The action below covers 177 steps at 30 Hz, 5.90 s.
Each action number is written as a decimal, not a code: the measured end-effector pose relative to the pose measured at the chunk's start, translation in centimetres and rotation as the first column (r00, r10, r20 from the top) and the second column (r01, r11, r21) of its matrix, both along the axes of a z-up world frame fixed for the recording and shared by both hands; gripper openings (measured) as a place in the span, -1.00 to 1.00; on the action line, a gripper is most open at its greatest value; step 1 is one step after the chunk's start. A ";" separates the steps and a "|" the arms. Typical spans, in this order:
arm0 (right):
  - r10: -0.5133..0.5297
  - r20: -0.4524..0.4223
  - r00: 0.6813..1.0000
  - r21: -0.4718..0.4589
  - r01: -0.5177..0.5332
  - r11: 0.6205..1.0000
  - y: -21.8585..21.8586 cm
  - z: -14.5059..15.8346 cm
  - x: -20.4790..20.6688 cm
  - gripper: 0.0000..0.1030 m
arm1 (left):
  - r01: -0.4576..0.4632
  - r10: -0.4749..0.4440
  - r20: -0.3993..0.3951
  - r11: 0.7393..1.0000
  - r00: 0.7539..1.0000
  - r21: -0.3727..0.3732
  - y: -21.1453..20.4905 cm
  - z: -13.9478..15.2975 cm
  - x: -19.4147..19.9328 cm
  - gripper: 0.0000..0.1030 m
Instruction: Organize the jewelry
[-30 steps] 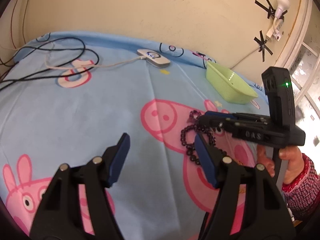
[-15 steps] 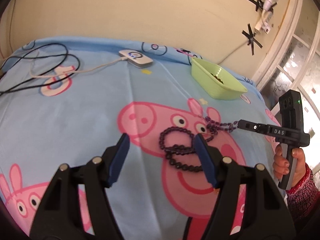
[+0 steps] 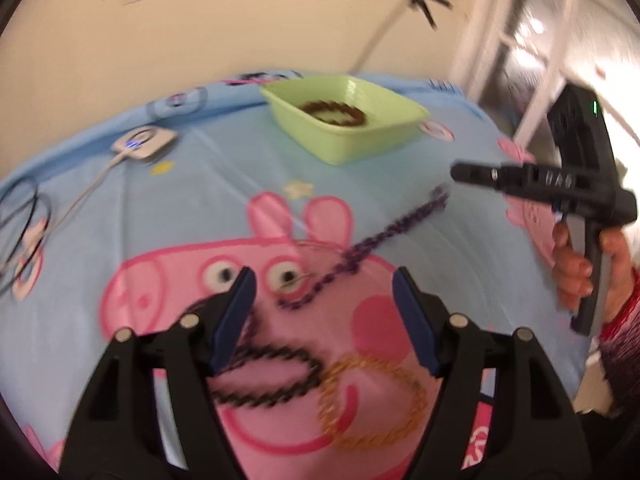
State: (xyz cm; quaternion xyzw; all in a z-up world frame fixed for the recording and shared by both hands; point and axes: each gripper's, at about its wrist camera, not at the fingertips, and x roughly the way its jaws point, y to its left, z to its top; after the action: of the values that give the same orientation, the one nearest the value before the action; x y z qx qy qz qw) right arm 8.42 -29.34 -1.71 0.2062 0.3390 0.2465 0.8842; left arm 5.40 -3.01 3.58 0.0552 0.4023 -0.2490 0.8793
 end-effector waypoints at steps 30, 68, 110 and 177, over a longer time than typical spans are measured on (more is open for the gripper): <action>0.198 0.206 0.958 -0.331 -0.122 0.936 7.3 7.8 -0.4 -1.00 | 0.068 -0.078 -0.041 0.976 0.996 -0.209 -4.0 6.5 6.7 -0.83; 0.077 0.206 0.975 -0.125 -0.051 0.991 0.9 7.8 3.9 -0.76 | -0.087 0.080 -0.041 0.971 0.996 -0.221 -1.6 9.9 11.7 -0.10; 0.455 0.032 0.890 -0.463 -0.390 0.796 16.4 -2.5 -7.6 -1.00 | -0.170 0.173 -0.093 0.985 0.981 0.038 2.8 -3.0 -6.5 -0.86; -0.141 0.065 0.988 0.064 0.137 0.989 1.2 -2.7 -6.0 -0.53 | -0.231 0.236 0.088 0.971 0.968 -0.058 -4.6 -1.3 -3.2 -0.17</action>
State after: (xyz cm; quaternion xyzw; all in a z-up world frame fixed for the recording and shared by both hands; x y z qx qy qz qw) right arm 2.47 -28.09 -4.46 0.2469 0.2855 0.2013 0.9039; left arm 2.16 -7.58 2.23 -0.0017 0.3578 -0.1505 0.9216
